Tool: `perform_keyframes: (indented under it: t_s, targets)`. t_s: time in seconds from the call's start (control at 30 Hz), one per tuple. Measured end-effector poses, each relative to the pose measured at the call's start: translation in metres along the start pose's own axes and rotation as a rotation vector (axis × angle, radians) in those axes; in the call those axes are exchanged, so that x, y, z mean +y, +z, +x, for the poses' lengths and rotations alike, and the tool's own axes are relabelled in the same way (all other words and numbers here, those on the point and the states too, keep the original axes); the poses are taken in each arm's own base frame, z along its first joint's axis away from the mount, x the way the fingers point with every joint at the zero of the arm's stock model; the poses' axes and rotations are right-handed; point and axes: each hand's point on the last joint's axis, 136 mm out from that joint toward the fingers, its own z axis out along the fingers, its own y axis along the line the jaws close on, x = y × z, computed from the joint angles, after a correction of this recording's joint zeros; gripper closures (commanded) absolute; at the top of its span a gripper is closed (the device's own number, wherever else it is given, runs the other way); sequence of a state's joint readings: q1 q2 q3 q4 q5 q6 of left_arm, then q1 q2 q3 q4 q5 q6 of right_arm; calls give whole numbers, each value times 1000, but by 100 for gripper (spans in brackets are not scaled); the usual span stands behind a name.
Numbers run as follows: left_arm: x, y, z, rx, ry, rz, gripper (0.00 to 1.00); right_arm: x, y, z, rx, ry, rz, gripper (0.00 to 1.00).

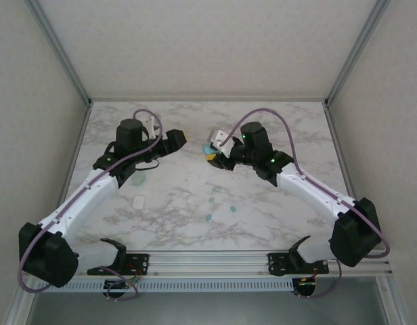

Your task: Insert the wireless bluetooth earbuds into the charging case

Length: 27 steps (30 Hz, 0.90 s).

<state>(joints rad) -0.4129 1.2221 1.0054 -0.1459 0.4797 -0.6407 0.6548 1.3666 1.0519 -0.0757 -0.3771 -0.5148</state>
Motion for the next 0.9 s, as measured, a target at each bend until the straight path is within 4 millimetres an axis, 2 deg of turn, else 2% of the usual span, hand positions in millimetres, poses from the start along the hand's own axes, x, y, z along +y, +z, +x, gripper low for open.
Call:
perform_keyframes:
  t_s: [0.2,0.3,0.37,0.53,0.67,0.77,0.9]
  targets:
    - [-57,2,15,93,70,149,20,-2,-5,-9,-40,-17,29,69]
    - [-70,7,20,125,92,184,27,-3,-8,-13,-57,-20,39,69]
    - [-72,12,25,149,95,192,32,-5,-10,-18,-74,-25,49,69]
    - [-68,27,38,212,85,186,39,-7,-15,-27,-106,-26,64,69]
    - [-69,31,43,233,82,188,43,-6,-17,-29,-116,-25,66,69]
    - [-73,32,41,236,88,199,50,-5,-16,-28,-118,-22,61,69]
    - [-77,34,38,234,92,206,64,-4,-17,-30,-124,-22,60,69]
